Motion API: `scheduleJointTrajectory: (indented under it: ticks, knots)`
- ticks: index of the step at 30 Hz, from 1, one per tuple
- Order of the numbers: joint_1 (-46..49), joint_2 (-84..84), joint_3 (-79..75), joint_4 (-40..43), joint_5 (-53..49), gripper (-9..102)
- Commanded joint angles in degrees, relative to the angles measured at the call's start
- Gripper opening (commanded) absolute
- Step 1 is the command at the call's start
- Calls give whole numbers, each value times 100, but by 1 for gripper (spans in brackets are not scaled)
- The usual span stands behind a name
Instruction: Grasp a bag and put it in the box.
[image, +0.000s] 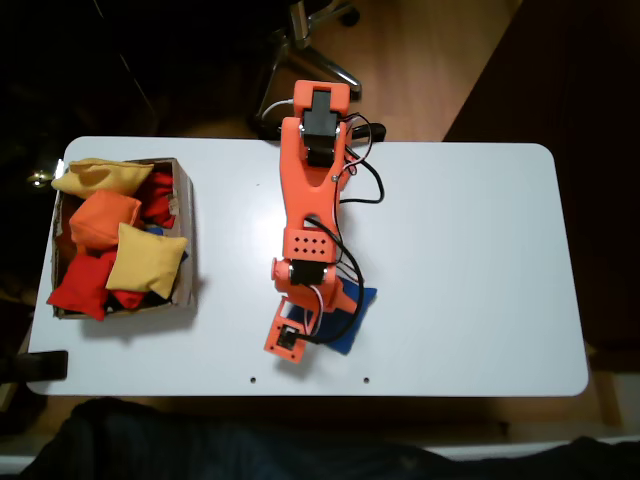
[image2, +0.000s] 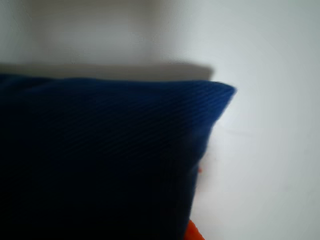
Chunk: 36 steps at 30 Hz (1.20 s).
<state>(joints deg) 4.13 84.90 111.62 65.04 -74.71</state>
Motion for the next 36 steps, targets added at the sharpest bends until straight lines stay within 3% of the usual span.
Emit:
scheduleJointTrajectory:
  ticks: [1, 12, 17, 29, 36]
  knots:
    - [35, 246, 79, -53, -53, 64]
    - [88, 475, 308, -264, -123, 47]
    - [105, 501, 360, -352, -105, 47]
    - [114, 404, 360, -475, -9, 57]
    - [149, 369, 360, -554, 141, 72]
